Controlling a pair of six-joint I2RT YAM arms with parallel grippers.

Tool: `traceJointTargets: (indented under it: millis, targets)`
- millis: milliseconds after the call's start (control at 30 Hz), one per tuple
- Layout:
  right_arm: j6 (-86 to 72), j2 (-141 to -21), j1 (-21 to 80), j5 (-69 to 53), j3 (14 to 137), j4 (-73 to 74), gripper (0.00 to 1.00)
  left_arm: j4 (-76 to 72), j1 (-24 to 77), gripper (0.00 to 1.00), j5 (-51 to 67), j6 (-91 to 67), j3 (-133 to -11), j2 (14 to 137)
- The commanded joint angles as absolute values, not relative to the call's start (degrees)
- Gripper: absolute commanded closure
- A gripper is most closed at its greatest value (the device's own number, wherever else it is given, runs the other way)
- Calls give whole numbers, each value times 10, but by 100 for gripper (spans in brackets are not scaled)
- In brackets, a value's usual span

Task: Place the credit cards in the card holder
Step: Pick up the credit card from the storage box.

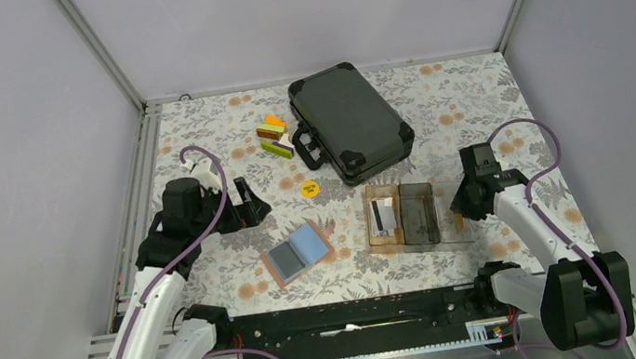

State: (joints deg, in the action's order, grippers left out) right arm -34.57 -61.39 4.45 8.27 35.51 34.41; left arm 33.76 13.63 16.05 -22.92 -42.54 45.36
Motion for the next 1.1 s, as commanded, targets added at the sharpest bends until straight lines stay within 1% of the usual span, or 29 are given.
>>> traceJointTargets:
  millis: [0,67,200,300,667,833,1067]
  targets:
    - [-343,-632,51,76,372,347,72,312,138,3,166,-231,-438,446]
    - [-340,-638,53,76,372,347,73,311,138,3,165,-231,-438,446]
    - [-337,-635,54,71,373,345,80,311,138,3,166,-232,-437,447]
    - [-338,-628,54,69,374,346,81,310,137,3,167,-233,-436,447]
    - [-337,-625,54,59,378,350,100,307,135,3,172,-235,-433,447]
    - [-336,-622,54,60,395,364,100,305,134,3,174,-235,-432,447]
    - [-320,-600,54,85,464,414,100,306,134,3,171,-234,-433,444]
